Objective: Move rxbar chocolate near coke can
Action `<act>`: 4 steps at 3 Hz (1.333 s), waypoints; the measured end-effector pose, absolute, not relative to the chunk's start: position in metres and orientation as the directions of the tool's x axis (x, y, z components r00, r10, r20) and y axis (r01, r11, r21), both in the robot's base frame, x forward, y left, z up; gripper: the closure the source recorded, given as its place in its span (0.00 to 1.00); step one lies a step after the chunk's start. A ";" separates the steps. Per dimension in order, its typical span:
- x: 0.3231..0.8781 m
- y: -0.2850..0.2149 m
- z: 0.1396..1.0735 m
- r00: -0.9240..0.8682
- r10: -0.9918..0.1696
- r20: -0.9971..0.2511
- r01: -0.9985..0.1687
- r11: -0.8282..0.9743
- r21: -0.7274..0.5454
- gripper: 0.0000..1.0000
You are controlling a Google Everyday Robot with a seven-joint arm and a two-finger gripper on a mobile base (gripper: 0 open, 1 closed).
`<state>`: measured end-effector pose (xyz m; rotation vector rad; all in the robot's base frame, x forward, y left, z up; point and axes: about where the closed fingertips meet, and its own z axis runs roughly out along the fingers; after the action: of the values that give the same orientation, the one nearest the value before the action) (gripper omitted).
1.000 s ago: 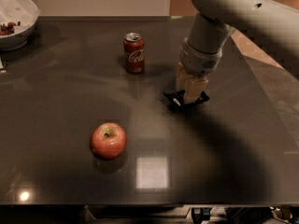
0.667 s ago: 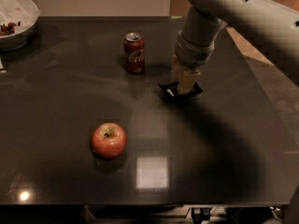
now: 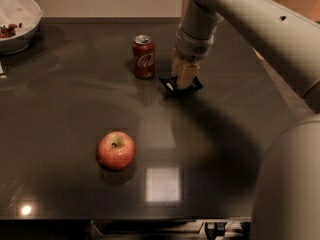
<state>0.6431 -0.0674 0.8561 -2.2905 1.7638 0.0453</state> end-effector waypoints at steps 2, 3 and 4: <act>0.678 -0.048 0.857 0.228 -0.950 -0.216 -0.962 -0.186 -0.199 0.82; 0.685 -0.044 0.860 0.215 -0.951 -0.223 -0.962 -0.168 -0.214 0.59; 0.686 -0.042 0.858 0.217 -0.950 -0.224 -0.962 -0.169 -0.214 0.35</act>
Offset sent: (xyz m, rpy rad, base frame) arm 0.0496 0.0259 0.0088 0.0691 -0.0165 -0.0714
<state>0.6864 -0.0422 0.8576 -2.1889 1.7912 0.0550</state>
